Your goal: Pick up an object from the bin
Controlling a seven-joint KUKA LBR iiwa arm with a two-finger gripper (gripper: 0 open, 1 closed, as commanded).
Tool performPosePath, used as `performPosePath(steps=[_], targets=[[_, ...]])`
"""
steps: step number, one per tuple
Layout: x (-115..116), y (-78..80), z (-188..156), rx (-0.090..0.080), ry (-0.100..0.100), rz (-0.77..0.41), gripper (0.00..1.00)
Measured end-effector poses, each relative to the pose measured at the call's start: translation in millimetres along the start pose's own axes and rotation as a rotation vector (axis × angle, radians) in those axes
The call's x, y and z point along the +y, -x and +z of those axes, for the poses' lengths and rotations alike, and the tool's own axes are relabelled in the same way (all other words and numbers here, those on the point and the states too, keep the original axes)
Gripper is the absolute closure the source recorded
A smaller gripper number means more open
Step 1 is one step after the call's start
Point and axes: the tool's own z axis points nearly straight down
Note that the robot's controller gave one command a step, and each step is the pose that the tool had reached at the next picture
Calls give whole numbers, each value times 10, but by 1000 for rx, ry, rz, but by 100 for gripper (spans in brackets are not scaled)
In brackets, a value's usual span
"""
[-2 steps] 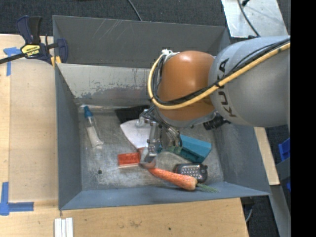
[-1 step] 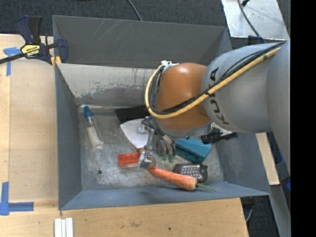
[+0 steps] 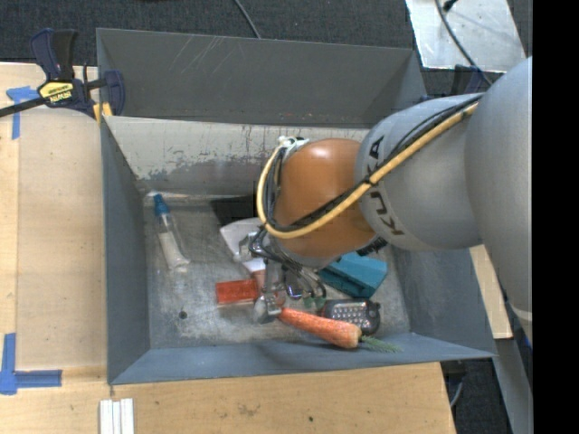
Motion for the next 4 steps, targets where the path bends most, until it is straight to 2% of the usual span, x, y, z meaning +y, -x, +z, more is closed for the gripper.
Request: performPosePath(steps=[1,3,4], targets=[[2,-114,207,-13,11,463,100],[1,-114,194,-14,10,463,100],[-15,-151,125,1,1,464,100]])
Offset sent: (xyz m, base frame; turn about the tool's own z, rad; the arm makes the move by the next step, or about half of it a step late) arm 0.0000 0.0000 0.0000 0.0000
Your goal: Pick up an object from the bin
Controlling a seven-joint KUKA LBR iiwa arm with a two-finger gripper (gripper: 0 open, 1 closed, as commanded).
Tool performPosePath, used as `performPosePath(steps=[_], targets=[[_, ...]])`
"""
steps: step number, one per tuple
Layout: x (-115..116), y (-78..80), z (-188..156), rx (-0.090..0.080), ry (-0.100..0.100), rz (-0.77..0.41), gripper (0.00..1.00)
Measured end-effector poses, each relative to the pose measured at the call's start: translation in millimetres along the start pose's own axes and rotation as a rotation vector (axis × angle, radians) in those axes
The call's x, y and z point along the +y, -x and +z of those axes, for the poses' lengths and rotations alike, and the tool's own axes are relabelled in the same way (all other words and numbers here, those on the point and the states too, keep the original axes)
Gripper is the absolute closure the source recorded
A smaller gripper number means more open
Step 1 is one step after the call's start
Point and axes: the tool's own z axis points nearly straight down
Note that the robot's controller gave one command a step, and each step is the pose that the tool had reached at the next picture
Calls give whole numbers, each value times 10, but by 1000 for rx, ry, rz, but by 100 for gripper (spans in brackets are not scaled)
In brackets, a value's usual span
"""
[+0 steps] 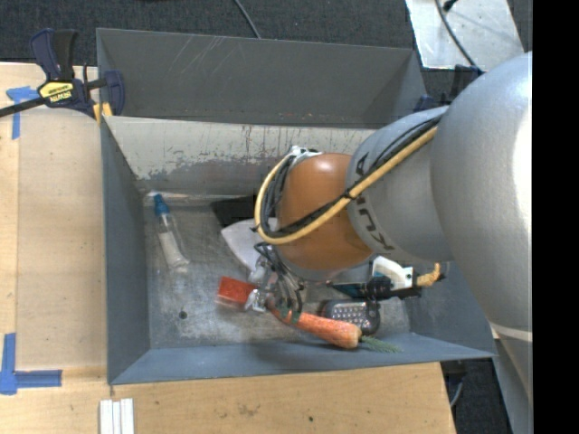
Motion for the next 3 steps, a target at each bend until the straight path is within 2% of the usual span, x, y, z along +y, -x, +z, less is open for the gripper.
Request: performPosePath(steps=[1,3], targets=[[-12,-10,-216,6,-5,1,100],[-6,7,-618,0,-2,1,100]])
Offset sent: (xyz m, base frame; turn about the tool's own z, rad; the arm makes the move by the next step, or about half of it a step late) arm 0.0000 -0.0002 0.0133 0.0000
